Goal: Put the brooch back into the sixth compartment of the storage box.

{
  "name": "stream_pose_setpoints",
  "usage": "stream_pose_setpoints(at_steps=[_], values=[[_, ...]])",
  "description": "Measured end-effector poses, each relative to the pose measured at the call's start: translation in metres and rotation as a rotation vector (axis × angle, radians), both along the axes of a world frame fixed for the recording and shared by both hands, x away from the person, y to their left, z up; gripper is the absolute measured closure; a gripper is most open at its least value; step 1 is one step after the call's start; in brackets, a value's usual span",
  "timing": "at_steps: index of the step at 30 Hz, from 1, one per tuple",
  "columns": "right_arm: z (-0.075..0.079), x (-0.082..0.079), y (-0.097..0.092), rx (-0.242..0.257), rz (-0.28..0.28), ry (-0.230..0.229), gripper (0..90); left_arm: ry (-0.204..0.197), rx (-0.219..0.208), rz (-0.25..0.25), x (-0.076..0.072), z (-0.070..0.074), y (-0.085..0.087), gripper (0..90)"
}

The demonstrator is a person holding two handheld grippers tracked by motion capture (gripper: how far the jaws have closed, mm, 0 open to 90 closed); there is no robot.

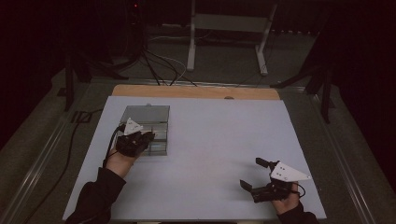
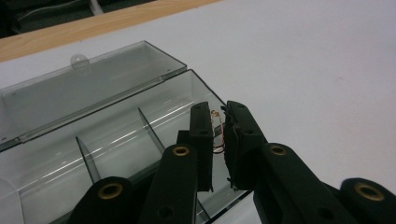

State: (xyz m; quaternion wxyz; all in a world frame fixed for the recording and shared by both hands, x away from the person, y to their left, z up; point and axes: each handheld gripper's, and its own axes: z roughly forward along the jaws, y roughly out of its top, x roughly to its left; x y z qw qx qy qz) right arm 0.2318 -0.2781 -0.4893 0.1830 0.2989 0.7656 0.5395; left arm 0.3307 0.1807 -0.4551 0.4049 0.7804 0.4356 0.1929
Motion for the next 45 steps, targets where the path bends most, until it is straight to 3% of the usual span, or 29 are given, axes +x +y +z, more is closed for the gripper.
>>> stream_pose_setpoints(at_steps=[20,36,45], values=[[0.001,0.000,0.000,0.001,0.003,-0.003,0.0,0.052,0.013,-0.083,0.005,-0.020,-0.002,84.2],[0.001,0.000,0.000,0.000,0.003,-0.003,0.0,0.092,0.050,-0.098,0.008,-0.030,-0.008,84.1],[0.001,0.000,0.000,-0.002,0.004,-0.003,0.0,0.113,0.017,-0.079,0.015,-0.034,-0.005,84.0]])
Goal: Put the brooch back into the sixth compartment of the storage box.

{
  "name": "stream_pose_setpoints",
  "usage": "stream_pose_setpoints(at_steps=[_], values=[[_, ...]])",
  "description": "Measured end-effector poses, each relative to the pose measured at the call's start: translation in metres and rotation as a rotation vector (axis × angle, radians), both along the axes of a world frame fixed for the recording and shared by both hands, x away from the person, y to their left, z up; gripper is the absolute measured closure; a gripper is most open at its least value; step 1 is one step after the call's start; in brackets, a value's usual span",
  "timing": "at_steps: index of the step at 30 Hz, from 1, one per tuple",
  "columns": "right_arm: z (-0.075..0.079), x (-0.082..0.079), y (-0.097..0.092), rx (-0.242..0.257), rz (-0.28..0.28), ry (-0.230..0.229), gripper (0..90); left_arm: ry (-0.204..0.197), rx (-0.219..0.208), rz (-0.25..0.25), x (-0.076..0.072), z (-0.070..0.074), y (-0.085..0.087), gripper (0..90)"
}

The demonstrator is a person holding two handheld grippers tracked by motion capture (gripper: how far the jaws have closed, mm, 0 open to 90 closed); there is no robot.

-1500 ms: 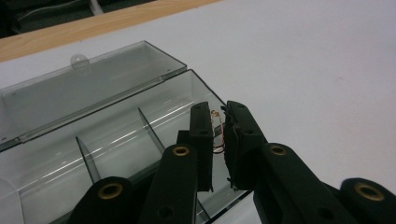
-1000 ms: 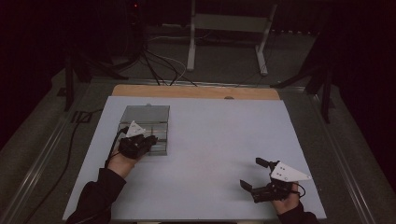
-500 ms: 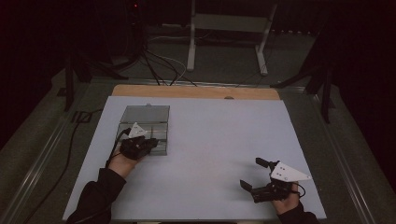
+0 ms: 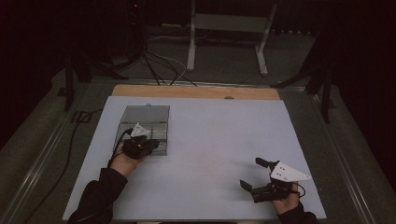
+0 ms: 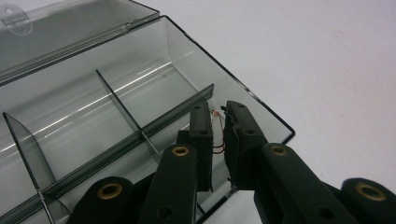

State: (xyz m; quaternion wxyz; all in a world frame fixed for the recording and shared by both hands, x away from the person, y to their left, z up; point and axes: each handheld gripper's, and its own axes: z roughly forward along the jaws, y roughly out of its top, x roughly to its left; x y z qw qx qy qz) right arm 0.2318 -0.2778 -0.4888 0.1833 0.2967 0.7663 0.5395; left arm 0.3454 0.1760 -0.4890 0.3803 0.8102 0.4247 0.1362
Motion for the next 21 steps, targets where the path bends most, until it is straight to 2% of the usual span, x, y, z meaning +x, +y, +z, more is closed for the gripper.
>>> stream_pose_setpoints(at_steps=[6,14,17,18,21], values=[[-0.0001,0.0002,0.0000,-0.002,0.000,-0.001,0.0,-0.003,0.005,0.002,0.0005,-0.0008,-0.0009,83.9],[-0.0001,0.0002,-0.0001,-0.001,-0.004,0.000,0.0,-0.006,-0.026,0.023,0.0011,0.0003,0.0008,82.6],[0.0000,0.0000,-0.0001,0.000,-0.004,0.000,0.0,-0.022,-0.017,0.044,0.0004,0.0011,0.0006,67.5],[0.0001,0.0000,-0.0002,-0.001,-0.003,-0.001,0.0,-0.026,-0.028,0.054,0.0000,0.0027,0.0016,67.5],[0.0001,0.0001,-0.0004,0.000,-0.004,0.000,0.0,-0.041,-0.022,0.072,-0.0005,0.0053,0.0021,52.7]])
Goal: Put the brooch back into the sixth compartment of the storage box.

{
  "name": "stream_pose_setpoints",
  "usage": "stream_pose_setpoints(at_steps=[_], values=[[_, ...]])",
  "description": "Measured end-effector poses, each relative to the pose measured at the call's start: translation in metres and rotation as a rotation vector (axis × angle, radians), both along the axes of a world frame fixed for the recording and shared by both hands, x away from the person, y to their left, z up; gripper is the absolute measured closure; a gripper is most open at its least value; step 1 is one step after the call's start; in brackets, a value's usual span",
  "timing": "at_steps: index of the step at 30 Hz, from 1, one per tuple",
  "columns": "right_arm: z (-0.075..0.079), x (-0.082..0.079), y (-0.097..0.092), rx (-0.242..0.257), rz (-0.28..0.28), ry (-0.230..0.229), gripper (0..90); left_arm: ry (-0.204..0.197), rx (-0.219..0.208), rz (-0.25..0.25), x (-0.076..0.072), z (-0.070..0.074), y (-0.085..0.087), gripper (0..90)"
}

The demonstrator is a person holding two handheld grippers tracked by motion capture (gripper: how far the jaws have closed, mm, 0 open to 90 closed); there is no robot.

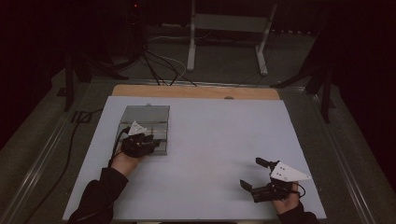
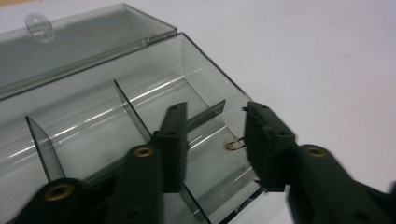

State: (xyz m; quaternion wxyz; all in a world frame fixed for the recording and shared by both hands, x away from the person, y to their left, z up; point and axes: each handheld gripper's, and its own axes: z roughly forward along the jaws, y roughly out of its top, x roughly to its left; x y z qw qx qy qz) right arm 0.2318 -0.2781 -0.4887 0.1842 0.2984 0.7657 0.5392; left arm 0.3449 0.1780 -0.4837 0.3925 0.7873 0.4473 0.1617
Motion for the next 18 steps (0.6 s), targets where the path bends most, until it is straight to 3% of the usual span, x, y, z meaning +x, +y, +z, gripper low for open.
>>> stream_pose_setpoints(at_steps=[2,7,18], values=[[0.000,0.000,0.000,-0.001,0.000,0.000,0.0,0.001,-0.003,0.005,0.000,0.000,0.001,45.6],[0.000,0.000,0.000,-0.002,0.001,-0.002,0.0,0.007,0.035,0.059,0.002,-0.002,0.001,28.5],[0.000,0.000,0.000,0.001,0.000,-0.003,0.0,-0.020,-0.056,-0.003,-0.003,0.008,0.006,3.3]])
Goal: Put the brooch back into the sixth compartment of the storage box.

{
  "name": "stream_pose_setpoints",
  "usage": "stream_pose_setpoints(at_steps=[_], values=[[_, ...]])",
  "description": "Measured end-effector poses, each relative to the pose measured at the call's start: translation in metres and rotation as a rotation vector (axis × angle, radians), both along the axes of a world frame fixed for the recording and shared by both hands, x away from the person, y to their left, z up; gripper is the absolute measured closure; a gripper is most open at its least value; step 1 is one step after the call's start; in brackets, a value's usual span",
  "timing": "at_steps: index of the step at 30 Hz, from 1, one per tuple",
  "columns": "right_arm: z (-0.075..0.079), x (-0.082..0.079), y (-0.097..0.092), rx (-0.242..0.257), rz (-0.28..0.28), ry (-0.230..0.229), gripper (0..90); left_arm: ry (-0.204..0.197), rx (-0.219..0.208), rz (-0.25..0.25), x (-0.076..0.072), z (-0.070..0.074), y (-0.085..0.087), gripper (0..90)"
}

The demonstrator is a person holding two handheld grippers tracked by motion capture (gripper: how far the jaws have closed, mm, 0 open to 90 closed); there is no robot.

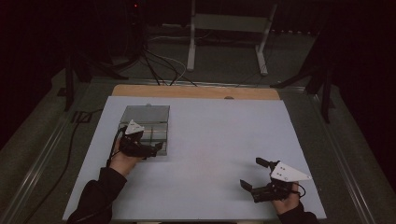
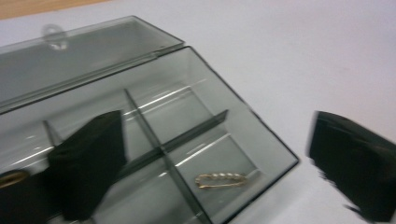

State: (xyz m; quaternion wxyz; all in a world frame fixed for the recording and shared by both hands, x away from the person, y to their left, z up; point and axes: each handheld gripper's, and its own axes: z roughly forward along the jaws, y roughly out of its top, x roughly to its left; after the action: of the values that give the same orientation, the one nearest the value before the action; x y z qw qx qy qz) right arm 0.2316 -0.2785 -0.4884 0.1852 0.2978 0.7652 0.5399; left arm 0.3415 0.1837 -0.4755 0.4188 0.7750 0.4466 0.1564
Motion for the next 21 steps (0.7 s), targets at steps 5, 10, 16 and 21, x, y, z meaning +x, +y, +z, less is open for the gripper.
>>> stream_pose_setpoints(at_steps=[5,10,16,21], values=[[0.000,0.000,0.000,-0.001,-0.002,0.002,0.0,-0.018,-0.035,-0.011,-0.004,0.005,0.005,1.3],[0.000,0.002,0.001,-0.005,0.002,0.003,0.0,-0.024,-0.047,-0.043,-0.008,0.007,0.008,1.3],[0.000,0.001,0.001,-0.004,0.003,-0.001,0.0,-0.043,-0.097,-0.058,-0.013,0.011,0.015,1.2],[0.000,0.001,0.001,0.000,0.003,0.001,0.0,-0.076,-0.136,-0.068,-0.020,0.016,0.020,1.2]])
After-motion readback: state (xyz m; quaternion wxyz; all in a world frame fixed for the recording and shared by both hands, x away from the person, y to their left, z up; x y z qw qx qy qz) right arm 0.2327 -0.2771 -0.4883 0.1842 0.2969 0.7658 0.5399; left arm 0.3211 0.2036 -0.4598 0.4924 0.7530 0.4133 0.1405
